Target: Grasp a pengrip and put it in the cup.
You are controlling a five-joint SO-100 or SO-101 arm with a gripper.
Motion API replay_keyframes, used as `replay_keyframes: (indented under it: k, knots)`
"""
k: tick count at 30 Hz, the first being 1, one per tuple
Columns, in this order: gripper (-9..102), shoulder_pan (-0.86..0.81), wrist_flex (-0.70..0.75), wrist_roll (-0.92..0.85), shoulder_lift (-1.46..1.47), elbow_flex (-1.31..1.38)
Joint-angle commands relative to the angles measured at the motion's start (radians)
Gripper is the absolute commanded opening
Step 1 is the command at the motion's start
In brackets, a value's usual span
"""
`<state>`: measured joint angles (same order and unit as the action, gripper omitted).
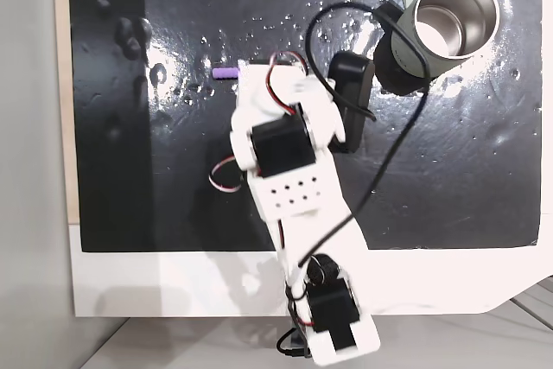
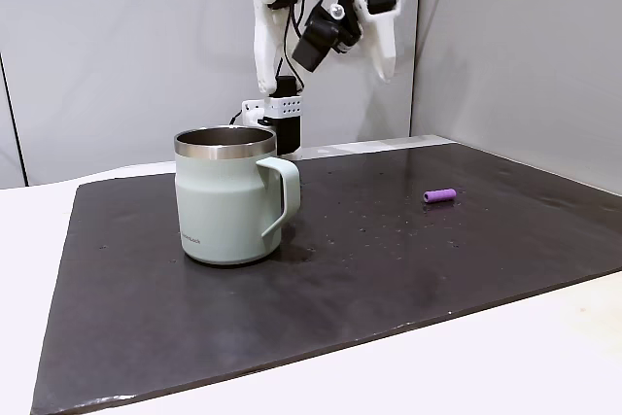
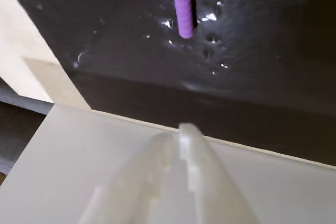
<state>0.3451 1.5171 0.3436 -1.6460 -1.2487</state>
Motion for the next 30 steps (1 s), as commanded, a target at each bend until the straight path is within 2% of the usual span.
replay_keyframes:
  k: [1, 3, 6, 7, 30]
  knots:
    - [2, 0.002, 0.014, -0.008, 0.141, 0.193]
    - [8, 0.008, 0.011, -0.008, 0.204, 0.249]
    - [24, 0.011, 0.011, 0.034, 0.262, 0.265]
    - [27, 0.011, 0.011, 0.046, 0.282, 0.268]
    - [23, 0.071, -0.005, 0.089, 0.842, 0.624]
